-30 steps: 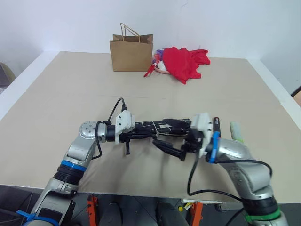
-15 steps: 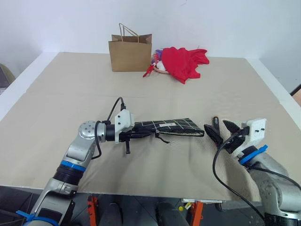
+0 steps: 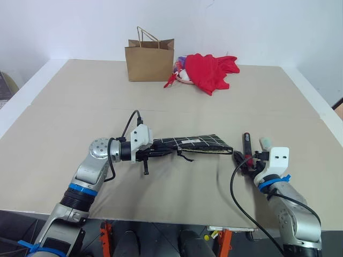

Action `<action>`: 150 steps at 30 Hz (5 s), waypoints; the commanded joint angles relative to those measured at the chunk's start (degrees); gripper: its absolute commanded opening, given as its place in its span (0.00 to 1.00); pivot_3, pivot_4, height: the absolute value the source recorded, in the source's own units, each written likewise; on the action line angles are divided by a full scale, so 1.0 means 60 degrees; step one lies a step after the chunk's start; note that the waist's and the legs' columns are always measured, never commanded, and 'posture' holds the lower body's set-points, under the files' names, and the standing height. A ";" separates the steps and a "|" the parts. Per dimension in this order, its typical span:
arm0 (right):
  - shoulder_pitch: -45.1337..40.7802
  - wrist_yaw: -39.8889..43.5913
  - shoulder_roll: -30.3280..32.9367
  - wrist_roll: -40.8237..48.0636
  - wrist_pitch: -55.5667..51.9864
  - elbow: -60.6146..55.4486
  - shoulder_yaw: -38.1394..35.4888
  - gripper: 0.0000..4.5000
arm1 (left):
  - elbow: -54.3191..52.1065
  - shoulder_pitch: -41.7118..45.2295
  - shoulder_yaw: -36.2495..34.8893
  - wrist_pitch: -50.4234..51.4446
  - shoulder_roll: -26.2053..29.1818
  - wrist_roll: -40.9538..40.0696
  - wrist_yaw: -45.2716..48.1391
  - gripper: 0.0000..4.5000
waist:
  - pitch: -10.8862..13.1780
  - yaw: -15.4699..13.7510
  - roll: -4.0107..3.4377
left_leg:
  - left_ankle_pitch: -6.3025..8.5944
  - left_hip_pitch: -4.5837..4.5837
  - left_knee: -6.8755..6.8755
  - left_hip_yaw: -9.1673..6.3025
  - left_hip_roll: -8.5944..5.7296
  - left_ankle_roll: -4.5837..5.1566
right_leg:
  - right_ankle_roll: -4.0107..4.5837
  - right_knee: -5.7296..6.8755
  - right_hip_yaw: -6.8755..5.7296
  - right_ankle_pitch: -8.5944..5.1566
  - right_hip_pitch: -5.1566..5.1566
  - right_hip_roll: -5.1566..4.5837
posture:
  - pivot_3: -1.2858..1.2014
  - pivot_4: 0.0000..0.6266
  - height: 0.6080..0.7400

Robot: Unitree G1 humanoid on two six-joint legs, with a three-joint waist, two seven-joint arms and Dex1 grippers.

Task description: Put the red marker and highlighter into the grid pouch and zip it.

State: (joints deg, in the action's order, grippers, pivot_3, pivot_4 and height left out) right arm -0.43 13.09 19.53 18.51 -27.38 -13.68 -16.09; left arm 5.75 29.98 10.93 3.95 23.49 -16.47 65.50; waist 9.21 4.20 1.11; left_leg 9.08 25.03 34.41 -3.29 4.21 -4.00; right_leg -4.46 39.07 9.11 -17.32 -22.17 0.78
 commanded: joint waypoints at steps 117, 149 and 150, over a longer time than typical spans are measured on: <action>-0.0283 0.4351 0.3860 0.1984 -0.0229 -0.0435 -0.1665 0.16 | -0.0302 0.0261 -0.0045 0.0160 -0.0127 -0.0260 0.0056 0.00 | 0.0095 0.0001 -0.0115 | -0.0020 -0.0068 0.0003 -0.0031 -0.0079 0.0000 | -0.0043 -0.0015 0.0001 -0.0034 0.0128 -0.0058 | 0.52 0.24 1.00; -0.2641 0.8291 0.6805 0.3109 -0.2464 -0.0723 0.1494 0.16 | -0.0524 0.0217 0.0117 0.0287 -0.0440 -0.0353 0.0063 0.00 | 0.0114 -0.0015 -0.0070 | -0.0004 -0.0039 0.0006 -0.0070 -0.0108 0.0013 | -0.0056 -0.0028 -0.0034 -0.0065 0.0125 -0.0082 | 0.52 0.24 1.00; -0.2747 0.8256 0.6747 0.3066 -0.2485 -0.0717 0.1589 0.16 | -0.0525 0.0221 0.0131 0.0291 -0.0449 -0.0354 0.0068 0.00 | 0.0113 -0.0013 -0.0070 | -0.0005 -0.0041 0.0006 -0.0069 -0.0108 0.0012 | -0.0054 -0.0027 -0.0034 -0.0063 0.0125 -0.0081 | 0.52 0.24 1.00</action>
State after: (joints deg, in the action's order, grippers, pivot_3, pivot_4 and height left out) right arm -15.21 63.22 60.53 37.37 -42.59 -17.22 -6.87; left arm 5.02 31.05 11.55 5.54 20.90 -17.95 65.69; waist 9.89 4.12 0.69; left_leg 9.06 24.77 34.45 -3.71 3.56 -3.93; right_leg -4.77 38.91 8.90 -17.69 -21.42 0.29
